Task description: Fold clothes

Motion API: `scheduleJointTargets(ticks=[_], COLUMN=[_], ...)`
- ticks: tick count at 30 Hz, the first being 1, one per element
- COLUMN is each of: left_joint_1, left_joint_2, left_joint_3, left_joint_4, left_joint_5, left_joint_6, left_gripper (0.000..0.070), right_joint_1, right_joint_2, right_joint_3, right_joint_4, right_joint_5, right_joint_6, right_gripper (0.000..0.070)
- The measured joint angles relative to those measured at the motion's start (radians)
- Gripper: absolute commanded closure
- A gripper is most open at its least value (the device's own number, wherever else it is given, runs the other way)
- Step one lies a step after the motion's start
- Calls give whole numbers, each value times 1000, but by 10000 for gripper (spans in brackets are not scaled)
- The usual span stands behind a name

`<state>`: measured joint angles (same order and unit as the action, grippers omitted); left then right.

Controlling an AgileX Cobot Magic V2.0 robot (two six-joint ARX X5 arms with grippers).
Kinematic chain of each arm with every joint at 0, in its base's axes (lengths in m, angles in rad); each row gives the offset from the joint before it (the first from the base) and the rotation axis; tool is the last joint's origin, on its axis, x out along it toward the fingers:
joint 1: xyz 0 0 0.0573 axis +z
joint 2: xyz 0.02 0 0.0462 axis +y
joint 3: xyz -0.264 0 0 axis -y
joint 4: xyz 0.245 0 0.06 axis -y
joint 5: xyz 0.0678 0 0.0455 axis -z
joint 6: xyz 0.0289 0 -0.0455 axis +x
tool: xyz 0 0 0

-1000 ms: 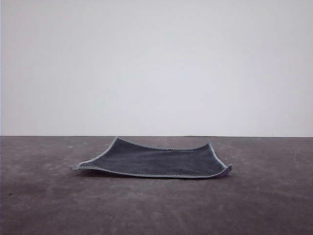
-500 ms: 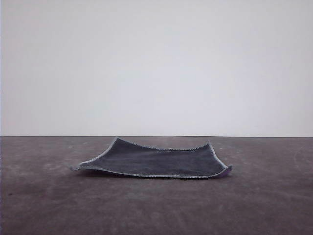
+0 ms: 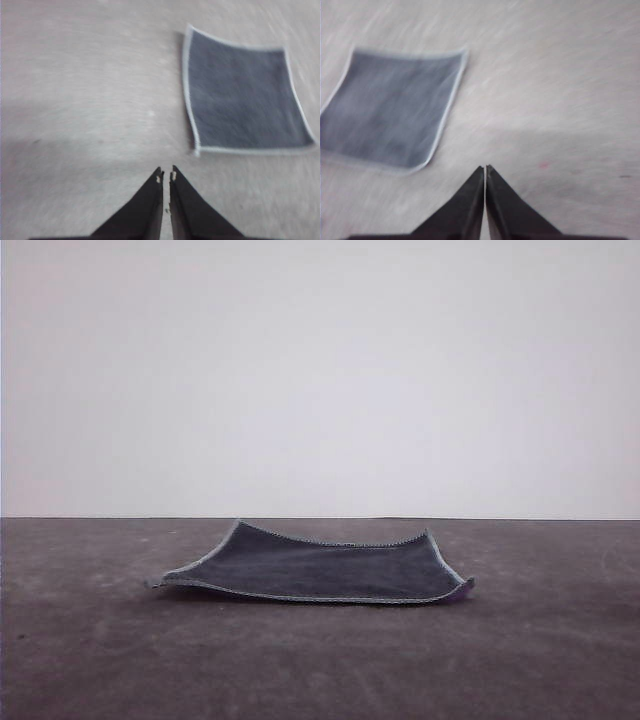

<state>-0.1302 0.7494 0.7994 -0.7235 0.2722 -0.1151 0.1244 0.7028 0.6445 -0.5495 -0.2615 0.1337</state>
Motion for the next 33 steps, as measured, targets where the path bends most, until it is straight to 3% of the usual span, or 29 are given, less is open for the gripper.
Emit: scheduleJointTargets(ticks=[7,12,14,16,18,25,33], left_joint_1=[-143,-181,-182,-182,-182,-182,-182], left_joint_2=[34,36,36,36,36,36,77], left_joint_3=[6,6,6,6,7,25,93], left_joint_4=[10,10,10,10,9,8,-21], left_joint_5=[-3,-11,-11,-11,-11,-11,-11], left_joint_6=[83,109,114,115,115,96,-10], left_gripper=[695,694,601,403,317,322,352], right_joint_1=[152,207,209,209,209,209,201], right_joint_2=[43,50,50,50,50,50,106], right_joint_3=[0,0,0,0,0,0,60], right_joint_4=[31,31,31,31,31,31,-9], right_joint_5=[-1,-5,-4,-4,-4,-4,-5], right_joint_6=[-22,-33,-33,-34,-33,-29,49], right_gripper=[700,692,564,384,331,333,335])
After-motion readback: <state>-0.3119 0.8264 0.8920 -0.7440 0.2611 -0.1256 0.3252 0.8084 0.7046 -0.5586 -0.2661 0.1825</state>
